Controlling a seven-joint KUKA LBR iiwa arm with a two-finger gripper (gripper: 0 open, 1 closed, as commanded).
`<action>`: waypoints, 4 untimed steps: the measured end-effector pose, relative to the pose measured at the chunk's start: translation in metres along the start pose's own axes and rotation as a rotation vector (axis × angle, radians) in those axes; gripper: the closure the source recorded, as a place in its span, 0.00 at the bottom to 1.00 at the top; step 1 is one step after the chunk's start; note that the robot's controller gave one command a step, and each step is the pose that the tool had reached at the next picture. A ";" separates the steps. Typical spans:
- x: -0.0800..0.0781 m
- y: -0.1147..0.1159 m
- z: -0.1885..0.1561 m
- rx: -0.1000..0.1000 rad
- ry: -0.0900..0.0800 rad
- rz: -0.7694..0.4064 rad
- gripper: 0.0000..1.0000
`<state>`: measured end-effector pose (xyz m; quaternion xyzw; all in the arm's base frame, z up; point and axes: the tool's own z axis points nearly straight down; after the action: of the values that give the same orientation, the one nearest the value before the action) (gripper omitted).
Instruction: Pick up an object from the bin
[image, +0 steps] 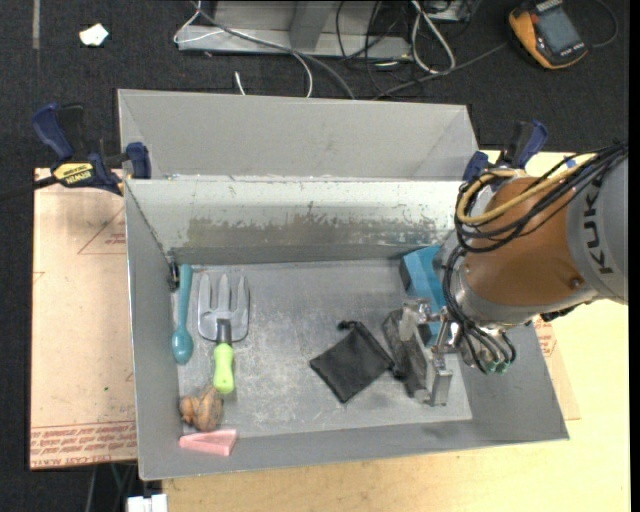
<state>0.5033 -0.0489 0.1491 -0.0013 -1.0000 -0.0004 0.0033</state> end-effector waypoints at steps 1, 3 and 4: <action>-0.001 0.000 -0.004 0.001 -0.007 -0.002 0.00; -0.051 0.088 0.045 0.001 -0.018 0.086 1.00; -0.051 0.088 0.045 0.002 -0.018 0.086 1.00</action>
Offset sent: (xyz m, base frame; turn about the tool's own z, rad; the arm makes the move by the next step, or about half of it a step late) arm 0.0418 0.0368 -0.0757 0.0011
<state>0.5543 0.0386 0.1039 -0.0445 -0.9990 0.0005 -0.0054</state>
